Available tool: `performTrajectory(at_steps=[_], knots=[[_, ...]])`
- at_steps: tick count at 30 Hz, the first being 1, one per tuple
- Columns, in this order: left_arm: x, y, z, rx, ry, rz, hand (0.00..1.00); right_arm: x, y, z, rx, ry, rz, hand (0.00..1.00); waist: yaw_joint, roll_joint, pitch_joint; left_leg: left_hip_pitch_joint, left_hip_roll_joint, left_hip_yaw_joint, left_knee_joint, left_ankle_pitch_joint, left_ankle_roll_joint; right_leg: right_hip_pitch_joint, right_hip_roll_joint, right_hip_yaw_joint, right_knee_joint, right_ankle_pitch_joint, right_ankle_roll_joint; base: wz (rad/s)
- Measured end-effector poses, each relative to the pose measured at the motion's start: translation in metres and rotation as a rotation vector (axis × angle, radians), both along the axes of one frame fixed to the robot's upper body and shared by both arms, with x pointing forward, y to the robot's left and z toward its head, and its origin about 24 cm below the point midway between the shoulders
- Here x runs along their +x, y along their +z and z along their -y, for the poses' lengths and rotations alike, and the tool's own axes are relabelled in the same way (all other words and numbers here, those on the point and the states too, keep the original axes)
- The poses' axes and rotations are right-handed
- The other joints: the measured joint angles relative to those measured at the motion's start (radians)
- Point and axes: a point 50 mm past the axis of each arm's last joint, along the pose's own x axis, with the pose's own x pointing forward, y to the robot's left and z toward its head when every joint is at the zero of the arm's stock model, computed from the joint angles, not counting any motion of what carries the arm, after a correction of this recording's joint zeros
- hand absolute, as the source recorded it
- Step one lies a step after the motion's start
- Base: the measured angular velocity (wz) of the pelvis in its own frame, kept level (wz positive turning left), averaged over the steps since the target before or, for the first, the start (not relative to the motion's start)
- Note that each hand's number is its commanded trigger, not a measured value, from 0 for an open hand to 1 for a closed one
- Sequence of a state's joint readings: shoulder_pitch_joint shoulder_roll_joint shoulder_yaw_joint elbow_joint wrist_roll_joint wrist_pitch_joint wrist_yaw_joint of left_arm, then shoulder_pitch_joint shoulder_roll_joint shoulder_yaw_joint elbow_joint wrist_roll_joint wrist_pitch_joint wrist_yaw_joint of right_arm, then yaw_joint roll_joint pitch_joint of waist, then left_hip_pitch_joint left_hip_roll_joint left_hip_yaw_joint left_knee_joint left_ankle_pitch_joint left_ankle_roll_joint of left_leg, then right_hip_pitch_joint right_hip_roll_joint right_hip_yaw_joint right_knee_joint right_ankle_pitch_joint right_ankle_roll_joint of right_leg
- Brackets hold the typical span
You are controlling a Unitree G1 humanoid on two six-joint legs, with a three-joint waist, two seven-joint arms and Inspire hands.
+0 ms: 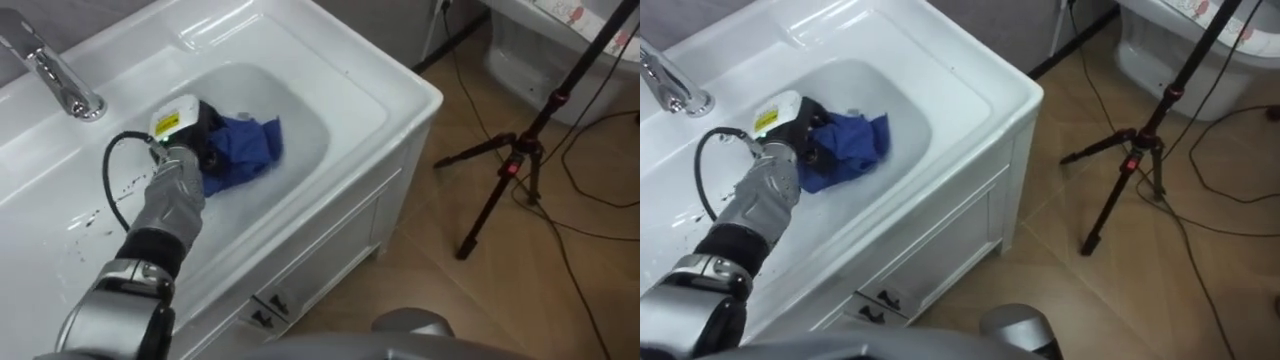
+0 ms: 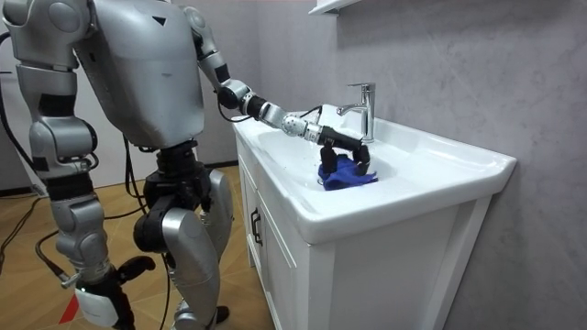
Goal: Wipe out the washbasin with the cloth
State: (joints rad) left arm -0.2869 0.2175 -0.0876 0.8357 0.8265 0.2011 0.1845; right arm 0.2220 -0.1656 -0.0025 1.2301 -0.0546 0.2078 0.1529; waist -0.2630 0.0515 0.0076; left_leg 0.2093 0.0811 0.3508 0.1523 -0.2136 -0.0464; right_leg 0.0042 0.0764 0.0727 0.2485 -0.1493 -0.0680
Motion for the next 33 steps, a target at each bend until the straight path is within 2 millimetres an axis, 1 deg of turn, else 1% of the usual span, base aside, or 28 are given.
performTrajectory(at_steps=[2,6,10,12,15,17,18,24,27,29,33], knots=[[-0.005,-0.002,-0.008,0.019,0.017,-0.015,1.0,-0.002,0.001,0.002,-0.004,-0.01,-0.002,0.0,0.007,0.0,-0.0002,-0.003,0.0,-0.002,0.0,0.0,0.0,0.001,-0.002,-0.006,-0.002,0.0,0.0,0.11],[-0.014,-0.003,-0.021,0.108,-0.001,-0.041,1.0,0.003,0.001,0.005,-0.014,-0.032,0.03,0.0,0.027,-0.002,0.0001,-0.004,0.0,-0.004,-0.001,0.0,0.0,0.0,-0.002,-0.007,-0.005,0.0,0.0,0.03],[-0.019,-0.005,-0.023,0.148,-0.018,-0.044,1.0,0.01,0.001,0.006,-0.016,-0.031,0.064,0.0,0.029,-0.001,0.0003,-0.006,-0.001,-0.005,-0.001,0.0,0.0,-0.005,-0.001,-0.007,-0.008,0.001,0.002,0.04],[-0.019,-0.006,-0.024,0.176,-0.028,-0.035,1.0,0.014,0.001,0.006,-0.017,-0.028,0.076,0.0,0.037,0.003,0.0008,-0.011,-0.001,-0.007,-0.001,0.0,0.0,-0.007,-0.001,-0.007,-0.008,0.003,0.004,0.0],[-0.021,-0.007,-0.027,0.215,-0.036,-0.039,1.0,0.016,0.001,0.007,-0.026,-0.026,0.09,0.0,0.042,0.008,-0.0007,-0.017,-0.001,-0.008,-0.001,0.0,0.0,-0.009,-0.002,-0.009,-0.009,0.005,0.003,0.0],[-0.022,-0.008,-0.028,0.246,-0.046,-0.038,1.0,0.016,0.001,0.007,-0.029,-0.025,0.091,0.0,0.048,0.01,-0.0011,-0.017,-0.001,-0.009,-0.001,0.0,0.0,-0.011,-0.002,-0.01,-0.009,0.007,0.002,-0.03],[-0.024,-0.009,-0.03,0.259,-0.041,-0.045,1.0,0.015,0.001,0.007,-0.033,-0.028,0.09,0.0,0.053,0.012,-0.0025,-0.016,0.0,-0.01,0.0,0.0,0.0,-0.013,-0.002,-0.009,-0.007,0.007,0.002,-0.08],[-0.034,-0.013,-0.046,0.25,0.048,-0.079,1.0,0.014,0.003,0.014,-0.075,-0.068,0.091,0.0,0.054,0.024,-0.0086,-0.019,0.0,-0.009,0.0,0.0,0.0,-0.016,-0.001,-0.01,-0.007,0.008,0.001,-0.02],[-0.035,-0.011,-0.053,0.267,0.054,-0.085,1.0,0.011,0.004,0.017,-0.084,-0.079,0.087,0.0,0.052,0.029,-0.0065,-0.022,0.0,-0.01,0.0,0.0,0.0,-0.016,-0.003,-0.022,-0.009,0.008,0.001,0.05],[-0.036,-0.01,-0.056,0.277,0.062,-0.095,1.0,0.009,0.005,0.019,-0.089,-0.08,0.078,0.0,0.053,0.031,-0.0059,-0.023,0.0,-0.01,0.0,0.0,0.0,-0.017,-0.004,-0.022,-0.01,0.008,0.001,0.08],[-0.042,-0.011,-0.065,0.297,0.088,-0.134,1.0,0.003,0.005,0.021,-0.096,-0.089,0.046,0.0,0.055,0.036,-0.0062,-0.022,0.0,-0.017,0.0,0.0,0.0,-0.016,-0.005,-0.025,-0.013,0.008,0.001,0.04]])
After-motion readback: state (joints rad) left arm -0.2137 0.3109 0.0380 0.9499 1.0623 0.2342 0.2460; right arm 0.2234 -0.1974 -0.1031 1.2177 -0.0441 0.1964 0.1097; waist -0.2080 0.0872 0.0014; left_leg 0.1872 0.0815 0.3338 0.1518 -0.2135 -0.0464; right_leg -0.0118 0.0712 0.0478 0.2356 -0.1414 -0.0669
